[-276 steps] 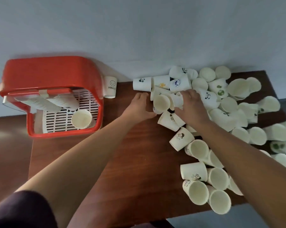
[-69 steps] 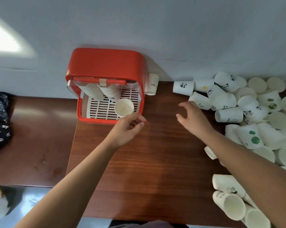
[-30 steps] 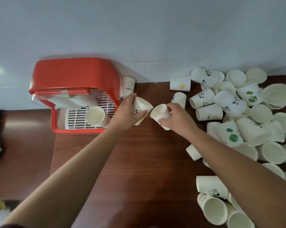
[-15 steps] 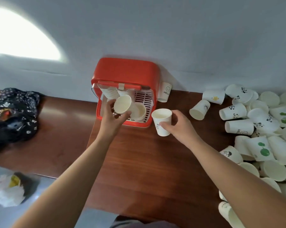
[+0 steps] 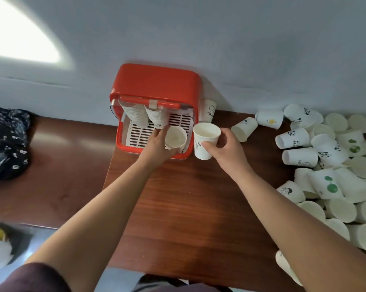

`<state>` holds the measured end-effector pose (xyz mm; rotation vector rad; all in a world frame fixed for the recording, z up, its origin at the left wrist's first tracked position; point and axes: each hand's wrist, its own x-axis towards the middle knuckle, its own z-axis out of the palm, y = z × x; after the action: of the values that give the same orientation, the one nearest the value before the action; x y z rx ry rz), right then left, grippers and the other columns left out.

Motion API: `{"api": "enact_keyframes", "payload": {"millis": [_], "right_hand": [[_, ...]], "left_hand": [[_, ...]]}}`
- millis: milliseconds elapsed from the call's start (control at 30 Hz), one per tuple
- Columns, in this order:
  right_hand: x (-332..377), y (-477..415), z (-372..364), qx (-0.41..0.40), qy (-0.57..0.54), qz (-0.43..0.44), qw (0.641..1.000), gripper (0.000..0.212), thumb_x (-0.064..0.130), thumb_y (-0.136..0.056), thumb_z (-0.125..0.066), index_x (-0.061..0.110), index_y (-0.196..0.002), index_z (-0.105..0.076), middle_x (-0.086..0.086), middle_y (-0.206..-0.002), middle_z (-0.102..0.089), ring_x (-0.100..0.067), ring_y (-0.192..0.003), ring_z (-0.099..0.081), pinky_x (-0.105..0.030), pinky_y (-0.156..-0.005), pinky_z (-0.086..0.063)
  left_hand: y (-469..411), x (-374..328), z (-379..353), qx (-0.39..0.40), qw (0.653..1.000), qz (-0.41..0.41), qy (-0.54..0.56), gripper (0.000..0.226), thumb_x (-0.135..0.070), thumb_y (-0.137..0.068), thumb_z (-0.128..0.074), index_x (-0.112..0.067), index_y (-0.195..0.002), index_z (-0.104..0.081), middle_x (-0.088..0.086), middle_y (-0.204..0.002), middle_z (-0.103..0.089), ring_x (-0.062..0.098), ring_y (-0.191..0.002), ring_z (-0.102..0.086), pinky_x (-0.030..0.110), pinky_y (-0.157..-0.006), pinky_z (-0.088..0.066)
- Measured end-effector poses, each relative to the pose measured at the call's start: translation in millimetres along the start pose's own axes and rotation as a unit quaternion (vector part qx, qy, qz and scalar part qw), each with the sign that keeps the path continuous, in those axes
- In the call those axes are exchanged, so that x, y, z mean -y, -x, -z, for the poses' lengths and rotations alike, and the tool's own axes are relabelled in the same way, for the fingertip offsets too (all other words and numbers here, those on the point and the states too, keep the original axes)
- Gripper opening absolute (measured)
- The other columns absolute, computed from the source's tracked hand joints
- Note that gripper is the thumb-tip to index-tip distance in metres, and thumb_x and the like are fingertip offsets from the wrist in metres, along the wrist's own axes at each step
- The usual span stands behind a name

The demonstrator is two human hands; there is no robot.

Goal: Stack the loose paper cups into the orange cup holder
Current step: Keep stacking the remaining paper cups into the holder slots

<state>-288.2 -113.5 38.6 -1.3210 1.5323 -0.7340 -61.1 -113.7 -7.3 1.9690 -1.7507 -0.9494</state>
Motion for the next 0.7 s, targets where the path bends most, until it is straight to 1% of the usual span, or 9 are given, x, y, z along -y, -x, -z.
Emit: {"api": "enact_keyframes", "payload": {"millis": [67,133,233,300,367,433,567,667,700], "right_hand": [[6,-2,-4,0.005,-0.028,0.006,1.000,0.054,0.031,-0.081,-0.078,0.021,-0.126,-0.049,0.013,-0.118,-0.059,0.004,-0.105,-0.056,-0.012,-0.081,-0.045],[10,-4,-12,0.021,-0.065,0.014,0.998,0.055,0.029,-0.079,-0.080,0.020,-0.124,-0.049,0.009,-0.119,-0.061,0.000,-0.108,-0.060,-0.022,-0.090,-0.052],[14,-6,-26,0.045,-0.083,0.040,0.995,0.060,0.034,-0.075,-0.081,0.022,-0.123,-0.047,0.006,-0.124,-0.060,-0.006,-0.115,-0.060,-0.036,-0.099,-0.052],[13,-8,-36,0.046,-0.058,0.056,0.996,0.065,0.044,-0.072,-0.080,0.028,-0.124,-0.046,0.009,-0.126,-0.058,-0.009,-0.118,-0.057,-0.040,-0.101,-0.050],[13,-9,-46,0.050,-0.022,0.067,0.996,0.067,0.050,-0.071,-0.078,0.031,-0.125,-0.044,0.013,-0.127,-0.056,-0.008,-0.121,-0.054,-0.040,-0.104,-0.048],[12,-10,-54,0.049,-0.002,0.070,0.996,0.065,0.046,-0.074,-0.078,0.031,-0.127,-0.044,0.014,-0.128,-0.056,-0.007,-0.121,-0.053,-0.035,-0.104,-0.045],[13,-14,-63,0.048,0.039,0.072,0.995,0.059,0.029,-0.084,-0.076,0.022,-0.133,-0.044,0.012,-0.124,-0.057,-0.005,-0.113,-0.053,-0.021,-0.089,-0.042],[13,-18,-69,0.044,0.065,0.095,0.992,0.056,0.029,-0.084,-0.076,0.022,-0.131,-0.046,0.011,-0.125,-0.055,-0.003,-0.111,-0.050,-0.021,-0.090,-0.044],[11,-20,-71,0.041,0.072,0.102,0.991,0.054,0.029,-0.083,-0.076,0.022,-0.129,-0.049,0.008,-0.127,-0.056,-0.005,-0.113,-0.051,-0.025,-0.093,-0.046]], "left_hand": [[-1,1,4,0.030,0.999,-0.001,-0.012,0.095,-0.042,-0.081,-0.078,-0.020,-0.156,-0.024,0.011,-0.152,-0.034,0.030,-0.141,-0.032,0.045,-0.113,-0.032],[2,5,11,0.032,0.999,-0.003,0.006,0.092,-0.042,-0.083,-0.075,-0.022,-0.157,-0.023,0.008,-0.156,-0.030,0.026,-0.145,-0.027,0.043,-0.116,-0.028],[11,6,24,-0.024,0.994,-0.035,0.105,0.064,-0.037,-0.092,-0.065,-0.022,-0.149,-0.041,-0.002,-0.146,-0.046,0.013,-0.137,-0.041,0.045,-0.114,-0.037],[17,0,33,-0.035,0.982,-0.049,0.176,0.051,-0.039,-0.095,-0.064,-0.025,-0.143,-0.050,-0.009,-0.135,-0.055,0.004,-0.126,-0.051,0.038,-0.106,-0.046],[20,-7,39,-0.012,0.976,-0.064,0.206,0.055,-0.043,-0.092,-0.067,-0.029,-0.142,-0.049,-0.013,-0.131,-0.059,0.001,-0.121,-0.055,0.031,-0.100,-0.050],[19,-9,41,0.008,0.978,-0.089,0.189,0.060,-0.040,-0.089,-0.071,-0.031,-0.144,-0.047,-0.015,-0.130,-0.060,0.000,-0.121,-0.055,0.027,-0.099,-0.049],[12,-3,38,0.001,0.984,-0.098,0.151,0.066,-0.046,-0.088,-0.070,-0.033,-0.147,-0.043,-0.017,-0.136,-0.057,-0.002,-0.124,-0.052,0.032,-0.103,-0.048],[11,2,34,0.001,0.983,-0.078,0.163,0.071,-0.049,-0.089,-0.068,-0.038,-0.151,-0.035,-0.022,-0.145,-0.047,-0.014,-0.126,-0.043,0.017,-0.102,-0.043],[11,4,32,-0.002,0.984,-0.069,0.163,0.071,-0.049,-0.090,-0.066,-0.037,-0.152,-0.035,-0.020,-0.145,-0.047,-0.013,-0.124,-0.044,0.016,-0.101,-0.042]]}}
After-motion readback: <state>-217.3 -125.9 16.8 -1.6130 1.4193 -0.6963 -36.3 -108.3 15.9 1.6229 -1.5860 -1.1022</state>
